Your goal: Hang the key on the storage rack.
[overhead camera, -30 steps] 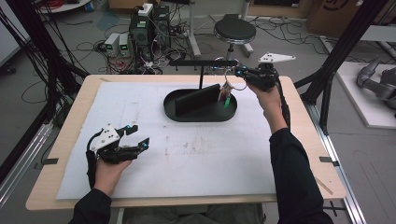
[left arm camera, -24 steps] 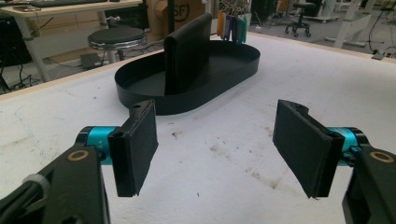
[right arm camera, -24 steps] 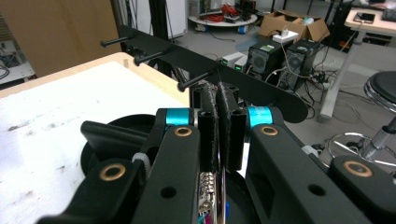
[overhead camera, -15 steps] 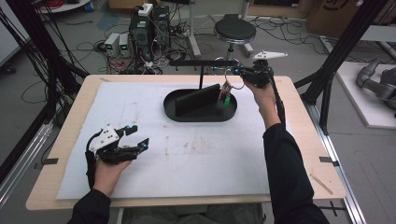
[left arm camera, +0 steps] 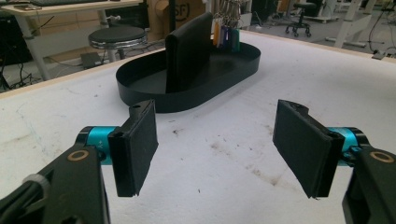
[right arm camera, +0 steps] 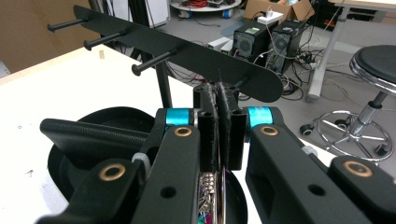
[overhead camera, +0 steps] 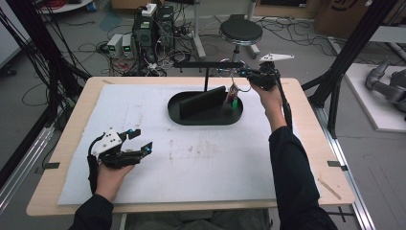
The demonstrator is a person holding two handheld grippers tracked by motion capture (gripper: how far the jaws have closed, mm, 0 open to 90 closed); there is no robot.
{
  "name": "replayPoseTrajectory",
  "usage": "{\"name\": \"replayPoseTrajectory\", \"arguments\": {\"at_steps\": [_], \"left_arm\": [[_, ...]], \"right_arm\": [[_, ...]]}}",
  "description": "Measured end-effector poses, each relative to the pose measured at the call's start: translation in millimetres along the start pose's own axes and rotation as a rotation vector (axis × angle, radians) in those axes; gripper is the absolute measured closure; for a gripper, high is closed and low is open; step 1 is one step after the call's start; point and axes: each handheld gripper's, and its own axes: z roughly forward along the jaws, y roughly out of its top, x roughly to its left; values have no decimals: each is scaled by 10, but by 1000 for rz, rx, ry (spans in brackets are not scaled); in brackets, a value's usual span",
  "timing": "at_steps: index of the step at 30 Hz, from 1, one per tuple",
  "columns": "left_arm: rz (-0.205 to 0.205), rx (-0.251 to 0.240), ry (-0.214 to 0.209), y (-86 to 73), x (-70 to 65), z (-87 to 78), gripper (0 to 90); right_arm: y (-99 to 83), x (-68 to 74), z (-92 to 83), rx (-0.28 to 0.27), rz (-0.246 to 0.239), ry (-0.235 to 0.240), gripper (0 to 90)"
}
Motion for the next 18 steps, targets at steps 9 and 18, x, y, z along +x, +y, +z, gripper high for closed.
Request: {"name": "replayPoseTrajectory", "arguments": {"at_steps": [9, 18], "left_arm": [[-2, 0, 1, -4, 0, -4, 306], [0, 0, 5, -8, 4, -13, 306]], "right_arm": [[-11, -3, 17, 1, 0, -12, 871], [-10, 10, 1, 10, 3, -79, 802]]}}
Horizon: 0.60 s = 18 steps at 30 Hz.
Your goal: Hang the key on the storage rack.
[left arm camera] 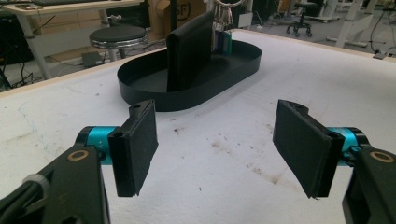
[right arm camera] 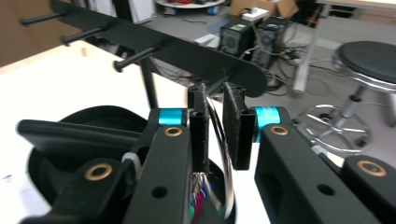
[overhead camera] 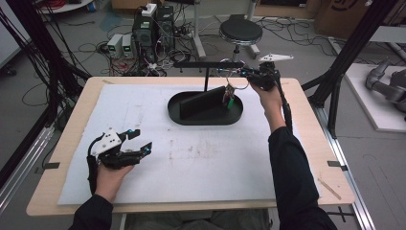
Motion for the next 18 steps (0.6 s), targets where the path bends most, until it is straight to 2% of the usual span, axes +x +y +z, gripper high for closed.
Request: {"name": "replayPoseTrajectory", "arguments": {"at_steps": [5, 8, 11, 12, 15, 18], "left_arm": [[2, 1, -5, 6, -3, 10, 307], [2, -1, -3, 14, 4, 17, 307], [-3, 1, -5, 17, 12, 21, 305], [-4, 1, -4, 18, 17, 23, 305], [-7, -1, 1, 38, 37, 22, 303], [-12, 0, 7, 52, 53, 11, 303]], "right_arm": [[18, -8, -91, 5, -10, -37, 715], [59, 62, -216, 13, -43, -56, 630], [95, 139, -364, 19, -74, -56, 593], [95, 139, -364, 19, -74, -56, 593], [99, 230, -605, -7, -103, -56, 582], [53, 283, -780, -10, -90, -40, 543]]}}
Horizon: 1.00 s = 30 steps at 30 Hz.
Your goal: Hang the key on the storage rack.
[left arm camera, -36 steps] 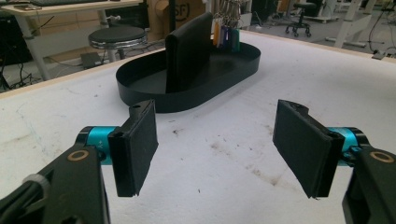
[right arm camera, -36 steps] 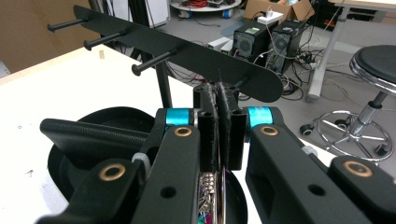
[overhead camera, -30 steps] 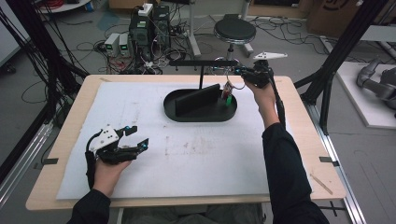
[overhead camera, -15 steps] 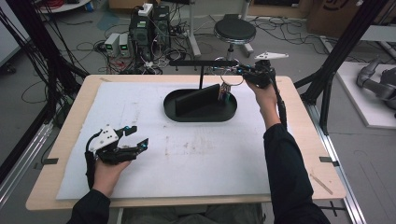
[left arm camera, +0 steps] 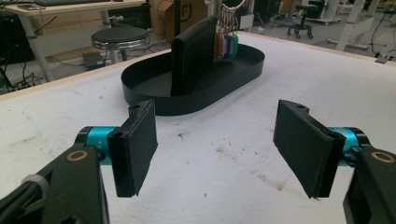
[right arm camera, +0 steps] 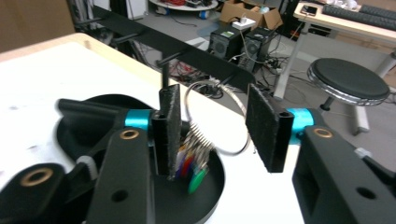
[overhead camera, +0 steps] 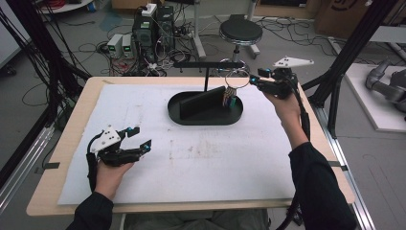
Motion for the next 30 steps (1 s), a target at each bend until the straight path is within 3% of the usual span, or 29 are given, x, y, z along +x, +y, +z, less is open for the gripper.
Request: {"name": "replayPoseTrajectory", "arguments": {"at_steps": [3, 9, 15, 23, 27, 28, 30], "left_arm": [[-4, 1, 4, 2, 11, -8, 303], [4, 5, 17, 15, 15, -18, 303], [4, 7, 25, 21, 17, -27, 302], [4, 12, 33, 23, 25, -24, 294], [9, 16, 35, 19, 21, -16, 292], [12, 18, 36, 19, 22, -13, 292], [15, 20, 34, 19, 23, -4, 292]], "right_arm": [[-74, 54, -145, 2, 22, 15, 493], [-268, 160, -380, -44, 35, 38, 472], [-590, 258, -568, -86, 67, 53, 451], [-951, 328, -640, -88, 105, 63, 413], [-1156, 345, -654, -96, 142, 42, 386], [-1291, 347, -640, -91, 174, 32, 386], [-1375, 334, -618, -65, 196, 28, 379]]}}
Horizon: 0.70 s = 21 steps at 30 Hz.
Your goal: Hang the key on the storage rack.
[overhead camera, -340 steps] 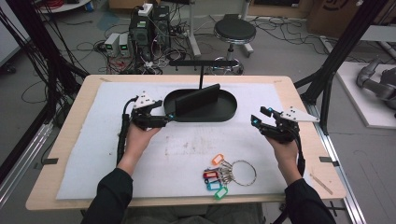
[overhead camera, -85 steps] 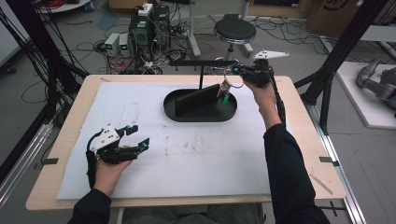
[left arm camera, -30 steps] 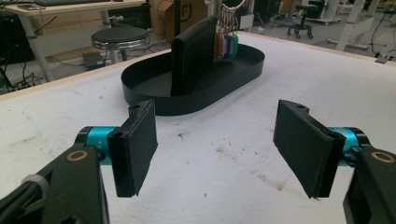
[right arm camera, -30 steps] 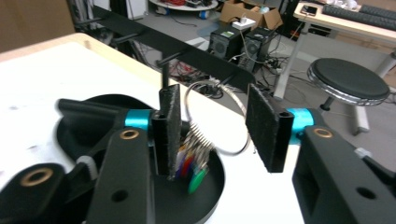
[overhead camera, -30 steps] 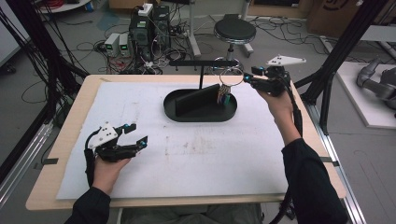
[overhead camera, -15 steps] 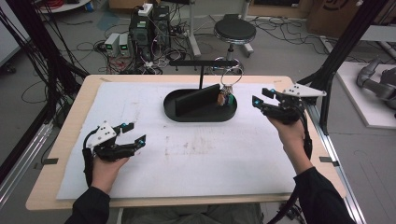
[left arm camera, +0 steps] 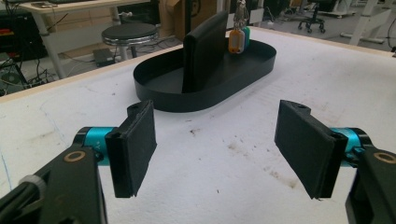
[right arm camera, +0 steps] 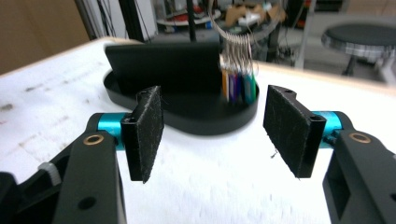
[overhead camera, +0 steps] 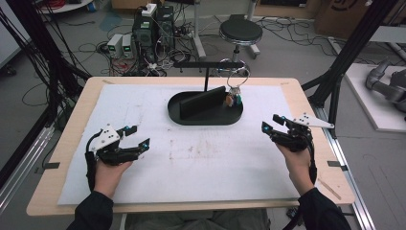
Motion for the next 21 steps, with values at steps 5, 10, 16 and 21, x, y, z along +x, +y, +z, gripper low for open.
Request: {"name": "replayPoseTrajectory", "arguments": {"at_steps": [5, 10, 16, 21], "left_arm": [[4, 6, -5, -2, -15, 21, 290], [14, 12, -12, 9, -41, 40, 290], [18, 14, -10, 10, -47, 40, 290], [14, 18, -6, 1, -39, 29, 290]], "right_arm": [[-93, -40, 3, 14, 24, -20, 369], [-126, -44, -25, 9, 14, -43, 353], [-142, -34, -7, 21, 6, -48, 340], [-139, -14, 5, 26, -8, -48, 339]]}}
